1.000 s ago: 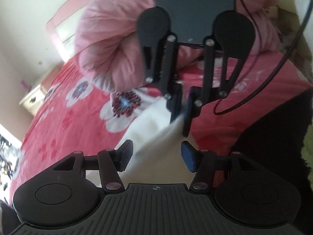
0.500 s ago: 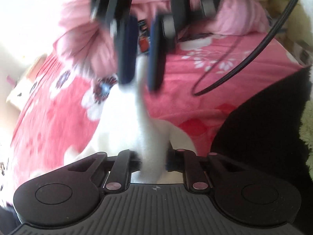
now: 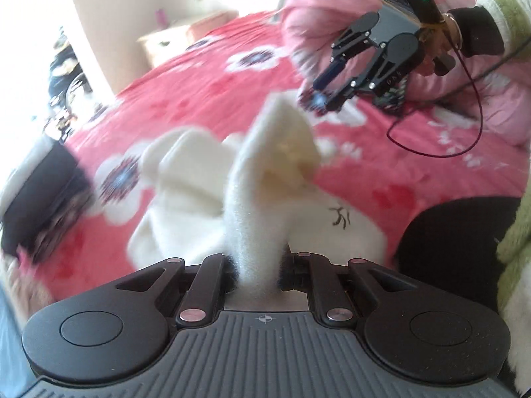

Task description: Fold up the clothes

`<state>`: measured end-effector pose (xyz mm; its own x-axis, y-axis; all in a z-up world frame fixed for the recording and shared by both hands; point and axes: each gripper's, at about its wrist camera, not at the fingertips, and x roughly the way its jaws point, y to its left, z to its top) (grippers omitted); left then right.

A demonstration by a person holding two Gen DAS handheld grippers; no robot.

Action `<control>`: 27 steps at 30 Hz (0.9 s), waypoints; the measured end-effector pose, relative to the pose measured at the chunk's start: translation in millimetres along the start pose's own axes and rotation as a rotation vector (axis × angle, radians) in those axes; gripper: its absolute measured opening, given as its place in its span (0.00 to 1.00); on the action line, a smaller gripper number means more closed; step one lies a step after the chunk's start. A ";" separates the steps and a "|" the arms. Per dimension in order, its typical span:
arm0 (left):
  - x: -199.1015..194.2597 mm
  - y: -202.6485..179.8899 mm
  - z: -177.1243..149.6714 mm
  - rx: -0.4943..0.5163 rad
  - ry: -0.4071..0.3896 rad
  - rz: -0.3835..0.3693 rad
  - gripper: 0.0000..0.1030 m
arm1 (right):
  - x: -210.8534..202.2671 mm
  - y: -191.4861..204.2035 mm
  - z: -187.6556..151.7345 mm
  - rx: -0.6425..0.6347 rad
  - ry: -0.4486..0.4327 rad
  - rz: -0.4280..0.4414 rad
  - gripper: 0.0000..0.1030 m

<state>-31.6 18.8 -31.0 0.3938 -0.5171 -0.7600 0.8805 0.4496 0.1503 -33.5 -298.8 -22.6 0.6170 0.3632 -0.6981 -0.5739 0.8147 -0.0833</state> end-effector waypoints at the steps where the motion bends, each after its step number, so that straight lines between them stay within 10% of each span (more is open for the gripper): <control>1: -2.3 2.6 -4.9 -0.022 0.013 0.017 0.10 | 10.5 1.8 6.0 -0.015 -0.020 0.037 0.49; 9: -7.1 26.6 -25.1 -0.185 0.014 0.036 0.10 | 34.5 53.3 4.9 -0.334 0.055 0.202 0.70; 18: -6.0 44.1 -19.4 -0.276 -0.008 0.015 0.10 | 85.1 102.4 -52.6 -0.335 -0.067 -0.156 0.57; 27: -8.6 45.7 -18.8 -0.291 -0.024 0.047 0.10 | 56.2 75.8 -31.0 -0.173 -0.213 -0.295 0.33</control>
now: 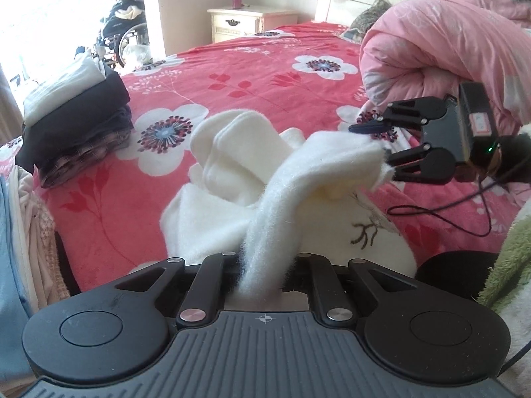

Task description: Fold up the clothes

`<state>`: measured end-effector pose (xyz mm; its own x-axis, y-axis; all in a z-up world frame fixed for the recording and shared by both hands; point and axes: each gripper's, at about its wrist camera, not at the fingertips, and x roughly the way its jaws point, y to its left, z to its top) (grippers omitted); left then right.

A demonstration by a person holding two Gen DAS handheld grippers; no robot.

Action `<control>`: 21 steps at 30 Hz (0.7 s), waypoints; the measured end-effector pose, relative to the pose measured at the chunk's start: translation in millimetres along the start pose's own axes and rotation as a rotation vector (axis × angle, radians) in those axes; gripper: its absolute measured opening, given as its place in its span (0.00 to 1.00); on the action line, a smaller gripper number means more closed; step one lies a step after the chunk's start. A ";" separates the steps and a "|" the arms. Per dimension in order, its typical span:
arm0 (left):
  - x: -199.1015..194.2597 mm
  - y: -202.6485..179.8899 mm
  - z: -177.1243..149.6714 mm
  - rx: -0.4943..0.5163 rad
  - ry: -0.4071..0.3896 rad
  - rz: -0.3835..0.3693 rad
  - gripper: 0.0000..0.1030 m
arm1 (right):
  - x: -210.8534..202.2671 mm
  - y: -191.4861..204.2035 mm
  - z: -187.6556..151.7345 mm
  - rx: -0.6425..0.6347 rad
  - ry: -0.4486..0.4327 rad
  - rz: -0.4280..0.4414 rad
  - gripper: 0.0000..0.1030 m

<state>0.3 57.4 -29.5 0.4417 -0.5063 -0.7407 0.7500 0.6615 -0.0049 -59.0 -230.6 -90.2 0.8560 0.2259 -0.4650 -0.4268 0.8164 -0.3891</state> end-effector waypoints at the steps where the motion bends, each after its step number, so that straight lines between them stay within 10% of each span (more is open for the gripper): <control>1: -0.2 -1.4 -0.7 0.002 -0.008 0.006 0.10 | 6.9 4.4 0.0 -0.016 -0.007 -0.007 0.33; 9: -21.3 -19.1 -5.5 -0.020 -0.120 0.090 0.10 | 8.5 -19.8 38.5 0.245 -0.042 -0.141 0.13; 21: -156.5 -13.6 64.4 -0.124 -0.651 0.302 0.10 | -129.3 -113.7 189.2 0.391 -0.412 -0.227 0.12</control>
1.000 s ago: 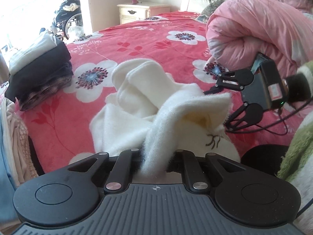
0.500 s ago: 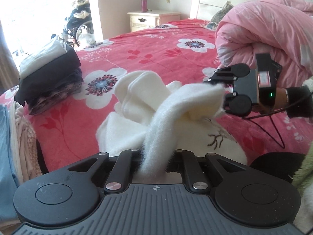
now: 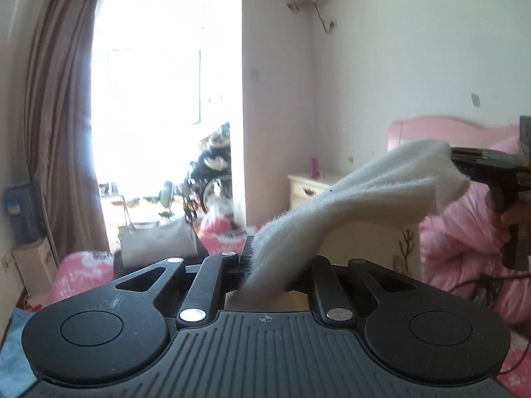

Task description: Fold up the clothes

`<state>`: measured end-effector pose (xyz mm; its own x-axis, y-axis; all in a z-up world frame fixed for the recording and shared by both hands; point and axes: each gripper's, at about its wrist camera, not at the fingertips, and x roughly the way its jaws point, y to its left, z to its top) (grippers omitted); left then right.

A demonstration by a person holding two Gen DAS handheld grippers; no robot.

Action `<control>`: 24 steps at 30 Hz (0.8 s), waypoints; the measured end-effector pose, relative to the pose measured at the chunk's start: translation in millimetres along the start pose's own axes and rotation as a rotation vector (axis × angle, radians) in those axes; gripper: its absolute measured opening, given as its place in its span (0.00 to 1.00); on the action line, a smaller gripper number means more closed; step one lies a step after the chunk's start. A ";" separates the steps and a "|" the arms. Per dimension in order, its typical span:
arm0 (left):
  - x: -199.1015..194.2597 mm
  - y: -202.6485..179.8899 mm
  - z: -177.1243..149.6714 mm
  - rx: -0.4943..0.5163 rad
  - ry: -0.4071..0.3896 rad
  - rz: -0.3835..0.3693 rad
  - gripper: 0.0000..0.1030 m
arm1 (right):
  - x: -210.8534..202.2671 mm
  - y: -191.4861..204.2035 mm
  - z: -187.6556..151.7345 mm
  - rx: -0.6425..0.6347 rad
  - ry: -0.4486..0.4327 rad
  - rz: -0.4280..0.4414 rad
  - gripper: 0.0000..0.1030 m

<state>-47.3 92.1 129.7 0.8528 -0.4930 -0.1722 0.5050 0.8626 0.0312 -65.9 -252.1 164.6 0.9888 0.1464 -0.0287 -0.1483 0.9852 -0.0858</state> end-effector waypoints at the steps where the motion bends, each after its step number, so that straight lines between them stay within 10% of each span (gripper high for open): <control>1: -4.8 2.6 13.9 -0.001 -0.039 0.014 0.10 | -2.8 0.6 15.8 -0.012 -0.031 0.001 0.11; 12: -62.3 -23.9 119.6 0.115 -0.313 0.055 0.10 | -57.5 -2.5 135.7 -0.058 -0.295 -0.059 0.11; 24: -93.1 -44.3 117.8 0.181 -0.295 0.024 0.11 | -122.6 -0.2 133.8 -0.033 -0.318 -0.068 0.12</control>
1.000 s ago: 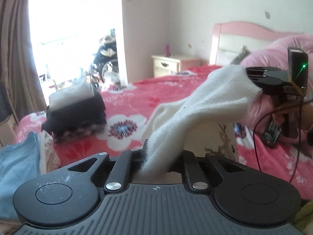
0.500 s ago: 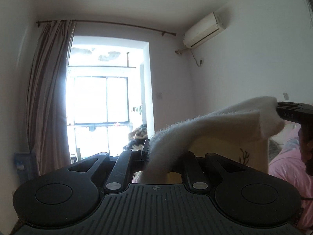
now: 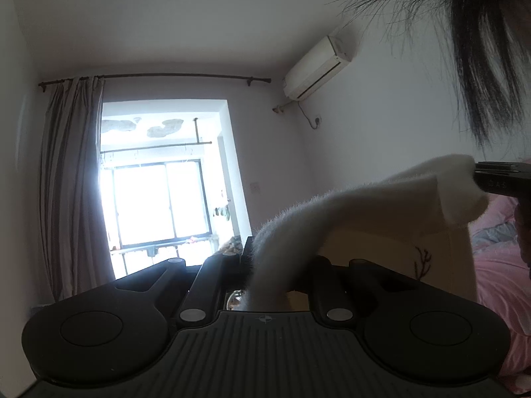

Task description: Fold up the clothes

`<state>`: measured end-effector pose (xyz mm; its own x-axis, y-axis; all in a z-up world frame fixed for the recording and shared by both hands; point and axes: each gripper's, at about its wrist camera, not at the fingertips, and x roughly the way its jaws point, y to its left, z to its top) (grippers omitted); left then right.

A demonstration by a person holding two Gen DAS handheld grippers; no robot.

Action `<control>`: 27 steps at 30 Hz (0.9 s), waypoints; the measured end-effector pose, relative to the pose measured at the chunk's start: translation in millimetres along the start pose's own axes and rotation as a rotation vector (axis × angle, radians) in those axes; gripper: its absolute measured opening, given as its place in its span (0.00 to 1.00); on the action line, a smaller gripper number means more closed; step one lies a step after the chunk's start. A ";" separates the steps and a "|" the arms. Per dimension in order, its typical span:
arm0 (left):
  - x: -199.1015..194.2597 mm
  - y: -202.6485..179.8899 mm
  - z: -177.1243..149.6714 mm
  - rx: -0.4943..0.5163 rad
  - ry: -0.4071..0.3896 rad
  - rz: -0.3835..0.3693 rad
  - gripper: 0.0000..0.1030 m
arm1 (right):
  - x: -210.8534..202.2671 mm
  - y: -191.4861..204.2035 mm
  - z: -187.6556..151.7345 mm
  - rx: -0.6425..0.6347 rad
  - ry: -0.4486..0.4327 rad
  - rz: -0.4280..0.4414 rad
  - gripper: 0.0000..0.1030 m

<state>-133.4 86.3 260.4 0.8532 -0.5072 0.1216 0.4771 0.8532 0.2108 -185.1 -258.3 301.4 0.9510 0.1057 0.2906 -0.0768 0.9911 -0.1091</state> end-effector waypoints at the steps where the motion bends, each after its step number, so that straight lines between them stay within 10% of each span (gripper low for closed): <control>1: -1.8 -1.1 -3.3 0.002 0.014 -0.004 0.11 | -3.7 1.3 -2.2 0.005 0.011 0.001 0.12; 13: 114.1 22.1 -127.5 -0.077 0.315 0.001 0.11 | 76.2 -0.2 -145.0 0.003 0.314 -0.066 0.12; 27: 382.7 51.5 -397.2 -0.033 0.822 -0.053 0.12 | 297.9 -33.2 -482.8 0.015 0.904 -0.123 0.12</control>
<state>301.4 -15.4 -67.5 0.7052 -0.3072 -0.6390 0.5163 0.8402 0.1659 245.4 -299.0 -67.3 0.8249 -0.0984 -0.5567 0.0427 0.9928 -0.1121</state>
